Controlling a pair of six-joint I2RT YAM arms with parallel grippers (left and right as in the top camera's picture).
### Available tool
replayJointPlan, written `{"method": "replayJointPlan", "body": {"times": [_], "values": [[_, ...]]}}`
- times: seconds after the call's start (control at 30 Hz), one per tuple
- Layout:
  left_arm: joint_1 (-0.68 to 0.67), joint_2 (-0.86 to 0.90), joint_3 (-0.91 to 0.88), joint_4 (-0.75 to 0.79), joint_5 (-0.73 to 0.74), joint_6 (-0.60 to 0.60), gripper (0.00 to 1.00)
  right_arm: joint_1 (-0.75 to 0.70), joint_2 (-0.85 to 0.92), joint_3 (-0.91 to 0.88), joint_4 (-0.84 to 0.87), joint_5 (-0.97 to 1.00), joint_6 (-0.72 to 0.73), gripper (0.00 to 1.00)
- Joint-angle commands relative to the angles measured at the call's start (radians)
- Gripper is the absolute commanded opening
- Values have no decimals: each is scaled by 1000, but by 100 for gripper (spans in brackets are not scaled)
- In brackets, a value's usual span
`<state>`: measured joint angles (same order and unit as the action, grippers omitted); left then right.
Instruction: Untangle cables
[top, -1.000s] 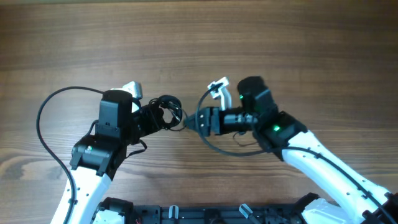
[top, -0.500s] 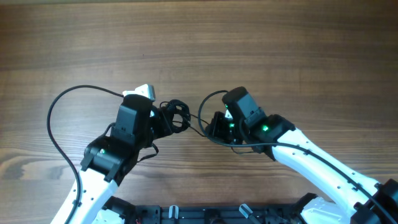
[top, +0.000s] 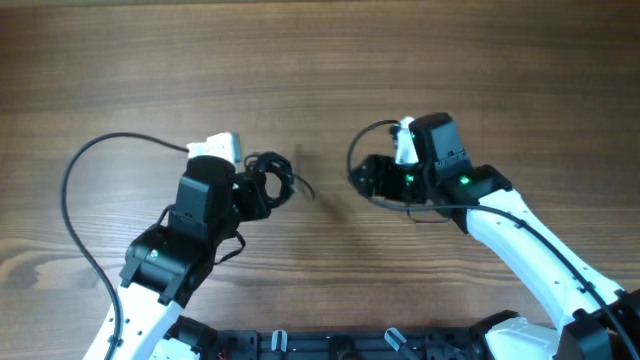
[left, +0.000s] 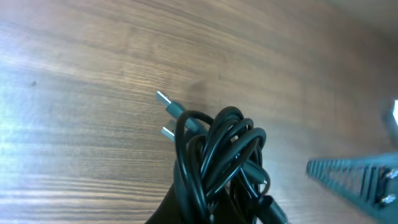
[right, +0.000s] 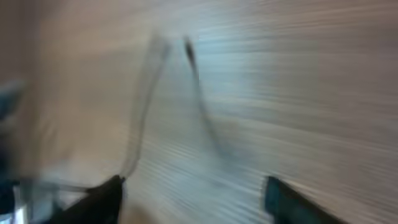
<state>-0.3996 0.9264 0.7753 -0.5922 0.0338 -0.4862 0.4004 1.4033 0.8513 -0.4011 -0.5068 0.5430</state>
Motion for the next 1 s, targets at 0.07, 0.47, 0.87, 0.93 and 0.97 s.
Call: {"method": "replayJointPlan", "body": {"times": [0.07,0.47,0.87,0.93,0.97], "values": [[2,47,14,3,430,413,4,-1,-6,-4,234,-575,-307,92],[3,117,14,86,538,483,4,1,-3,-9,149,-587,-386,59],[11,113,14,106,507,385,31,19,-3,-9,159,-478,-241,4],[47,102,14,96,409,166,50,19,-3,-9,174,-454,-217,4],[77,93,14,79,371,23,83,19,-3,-9,189,-454,-198,4]]}}
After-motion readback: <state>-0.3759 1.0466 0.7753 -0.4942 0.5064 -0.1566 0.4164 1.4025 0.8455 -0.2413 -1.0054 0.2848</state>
